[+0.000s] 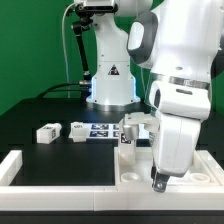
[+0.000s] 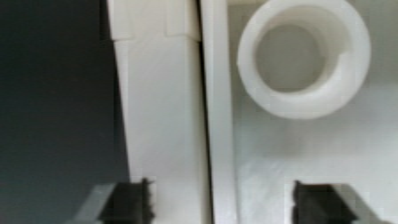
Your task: Assemble square table
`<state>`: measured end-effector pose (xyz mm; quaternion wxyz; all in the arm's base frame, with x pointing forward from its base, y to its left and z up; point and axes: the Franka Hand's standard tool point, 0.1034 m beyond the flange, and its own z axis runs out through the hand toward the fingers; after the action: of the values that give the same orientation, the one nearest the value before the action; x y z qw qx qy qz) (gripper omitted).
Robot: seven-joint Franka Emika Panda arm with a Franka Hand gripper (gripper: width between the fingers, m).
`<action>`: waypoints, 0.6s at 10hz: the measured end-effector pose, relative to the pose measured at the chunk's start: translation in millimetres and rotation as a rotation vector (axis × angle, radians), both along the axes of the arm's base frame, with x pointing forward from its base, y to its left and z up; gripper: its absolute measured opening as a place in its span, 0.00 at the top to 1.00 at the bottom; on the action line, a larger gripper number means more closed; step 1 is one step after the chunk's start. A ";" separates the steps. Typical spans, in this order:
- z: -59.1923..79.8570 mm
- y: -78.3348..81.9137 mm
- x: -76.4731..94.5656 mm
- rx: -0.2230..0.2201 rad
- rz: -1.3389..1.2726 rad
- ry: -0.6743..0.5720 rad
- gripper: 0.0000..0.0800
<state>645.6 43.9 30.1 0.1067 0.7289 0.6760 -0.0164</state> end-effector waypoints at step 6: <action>-0.1 -3.4 0.2 0.000 -0.006 0.000 0.19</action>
Offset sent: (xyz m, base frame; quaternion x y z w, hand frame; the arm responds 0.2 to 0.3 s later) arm 0.0000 0.0000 0.0000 0.0000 0.0000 0.0000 1.0000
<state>645.8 40.6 30.0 0.1067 0.7309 0.6738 -0.0167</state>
